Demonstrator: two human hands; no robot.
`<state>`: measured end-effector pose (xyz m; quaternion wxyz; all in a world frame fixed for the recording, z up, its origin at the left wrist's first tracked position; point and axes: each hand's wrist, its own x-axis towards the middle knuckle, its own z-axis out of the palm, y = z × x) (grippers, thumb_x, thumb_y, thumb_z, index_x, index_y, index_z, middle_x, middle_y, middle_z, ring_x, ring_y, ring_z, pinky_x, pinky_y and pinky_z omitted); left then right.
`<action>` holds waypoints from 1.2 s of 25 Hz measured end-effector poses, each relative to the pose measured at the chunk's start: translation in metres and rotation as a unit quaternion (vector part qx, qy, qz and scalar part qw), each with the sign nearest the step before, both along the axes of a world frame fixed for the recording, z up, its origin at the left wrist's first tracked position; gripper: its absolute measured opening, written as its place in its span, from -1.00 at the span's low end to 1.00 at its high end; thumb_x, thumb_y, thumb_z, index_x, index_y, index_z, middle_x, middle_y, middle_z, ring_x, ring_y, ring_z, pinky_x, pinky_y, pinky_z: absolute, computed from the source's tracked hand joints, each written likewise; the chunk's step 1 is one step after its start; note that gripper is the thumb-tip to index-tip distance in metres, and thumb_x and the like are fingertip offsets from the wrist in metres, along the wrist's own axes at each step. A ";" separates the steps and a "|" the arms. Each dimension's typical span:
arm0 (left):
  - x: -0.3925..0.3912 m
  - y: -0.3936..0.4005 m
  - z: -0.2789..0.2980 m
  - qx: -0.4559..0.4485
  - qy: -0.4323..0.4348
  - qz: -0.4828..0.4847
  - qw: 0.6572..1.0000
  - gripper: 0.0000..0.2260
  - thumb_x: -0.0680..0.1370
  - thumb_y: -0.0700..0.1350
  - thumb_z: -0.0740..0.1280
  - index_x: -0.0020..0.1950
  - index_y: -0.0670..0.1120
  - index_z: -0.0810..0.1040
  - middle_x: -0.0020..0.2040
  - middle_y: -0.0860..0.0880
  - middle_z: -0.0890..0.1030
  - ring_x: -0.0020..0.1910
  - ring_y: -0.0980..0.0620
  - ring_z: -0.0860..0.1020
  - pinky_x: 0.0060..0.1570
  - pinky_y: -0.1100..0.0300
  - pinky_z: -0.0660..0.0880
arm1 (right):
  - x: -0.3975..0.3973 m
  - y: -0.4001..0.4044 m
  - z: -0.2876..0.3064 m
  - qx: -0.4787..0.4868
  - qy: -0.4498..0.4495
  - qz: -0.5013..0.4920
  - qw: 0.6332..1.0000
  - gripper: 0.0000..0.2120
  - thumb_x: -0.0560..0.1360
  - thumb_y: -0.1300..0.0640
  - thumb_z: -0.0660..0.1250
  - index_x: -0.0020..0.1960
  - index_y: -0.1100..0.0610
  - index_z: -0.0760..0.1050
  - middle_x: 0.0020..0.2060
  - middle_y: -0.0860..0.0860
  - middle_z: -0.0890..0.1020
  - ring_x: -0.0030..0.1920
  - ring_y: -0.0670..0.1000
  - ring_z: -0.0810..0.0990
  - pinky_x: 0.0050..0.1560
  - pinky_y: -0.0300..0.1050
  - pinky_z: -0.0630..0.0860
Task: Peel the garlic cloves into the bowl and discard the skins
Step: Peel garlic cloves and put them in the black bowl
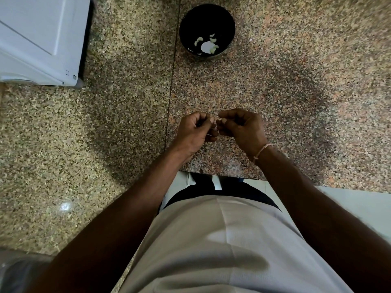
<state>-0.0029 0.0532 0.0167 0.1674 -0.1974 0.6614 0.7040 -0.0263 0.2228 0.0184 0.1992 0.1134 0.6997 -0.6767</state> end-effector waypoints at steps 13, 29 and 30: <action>0.001 0.007 -0.007 -0.251 0.038 -0.005 0.967 -0.91 0.50 -0.23 0.55 -0.04 -0.11 0.71 -0.15 0.02 0.72 -0.15 0.04 0.69 -0.08 0.11 0.68 | 0.003 0.010 -0.010 0.068 0.011 0.003 0.998 -0.85 0.48 0.34 0.53 -0.04 0.13 0.71 -0.19 0.11 0.76 -0.19 0.07 0.73 -0.02 0.14 0.72; 0.003 0.006 0.000 -0.288 0.060 0.008 0.956 -0.85 0.50 -0.10 0.60 -0.08 -0.15 0.71 -0.20 -0.02 0.72 -0.24 0.01 0.69 -0.19 0.04 0.68 | -0.004 0.015 -0.011 0.110 0.004 0.012 0.994 -0.85 0.47 0.24 0.56 -0.09 0.00 0.71 -0.22 -0.03 0.76 -0.17 0.07 0.76 -0.04 0.14 0.72; 0.003 0.007 -0.001 -0.295 0.063 0.007 0.953 -0.79 0.53 -0.03 0.57 -0.13 -0.17 0.70 -0.26 -0.05 0.70 -0.31 -0.04 0.66 -0.28 0.04 0.64 | -0.004 0.015 -0.011 0.109 0.005 0.012 0.994 -0.86 0.47 0.25 0.56 -0.08 0.02 0.71 -0.22 -0.03 0.76 -0.17 0.06 0.76 -0.04 0.13 0.72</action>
